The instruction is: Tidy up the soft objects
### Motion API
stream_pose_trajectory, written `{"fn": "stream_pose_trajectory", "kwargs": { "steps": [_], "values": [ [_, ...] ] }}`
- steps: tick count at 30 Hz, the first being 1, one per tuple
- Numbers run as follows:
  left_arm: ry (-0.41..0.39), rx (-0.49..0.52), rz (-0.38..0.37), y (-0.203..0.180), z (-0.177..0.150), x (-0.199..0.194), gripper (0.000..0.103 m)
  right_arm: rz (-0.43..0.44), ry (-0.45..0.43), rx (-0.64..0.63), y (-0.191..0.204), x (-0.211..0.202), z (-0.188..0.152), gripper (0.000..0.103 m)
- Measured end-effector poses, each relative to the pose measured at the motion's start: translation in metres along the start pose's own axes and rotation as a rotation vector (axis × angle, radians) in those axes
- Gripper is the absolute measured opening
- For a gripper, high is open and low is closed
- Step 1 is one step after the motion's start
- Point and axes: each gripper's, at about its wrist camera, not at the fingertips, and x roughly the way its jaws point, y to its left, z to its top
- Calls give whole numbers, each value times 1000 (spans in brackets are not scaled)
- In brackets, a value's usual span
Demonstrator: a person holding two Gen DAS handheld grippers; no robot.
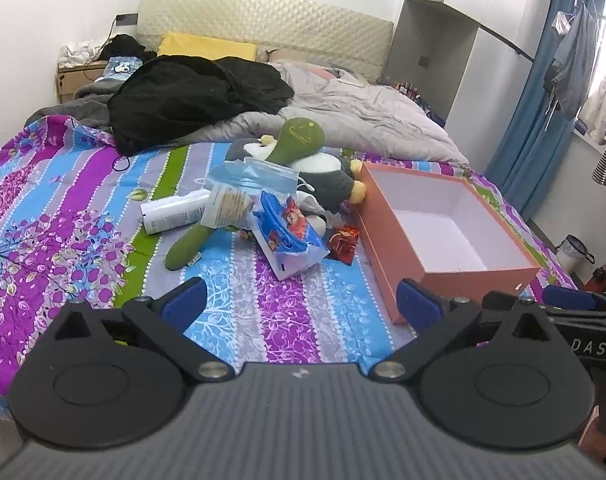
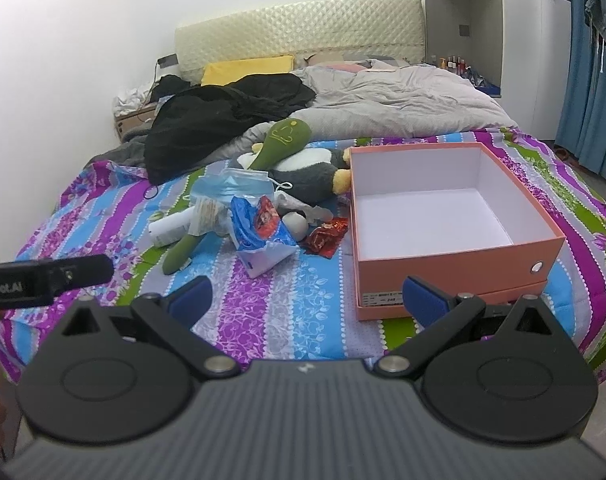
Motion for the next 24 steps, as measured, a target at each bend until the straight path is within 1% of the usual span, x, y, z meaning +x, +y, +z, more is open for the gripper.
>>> {"fn": "stream_pose_trajectory", "kwargs": {
  "steps": [11, 20, 24],
  "values": [
    [26, -12, -7, 1, -5, 5, 102, -21, 16, 24, -3, 3, -2, 103],
    [25, -10, 4, 2, -5, 7, 102, -23, 18, 19, -3, 3, -4, 103],
    [34, -11, 2, 3, -5, 8, 102, -29, 33, 41, -5, 5, -5, 103]
  ]
}}
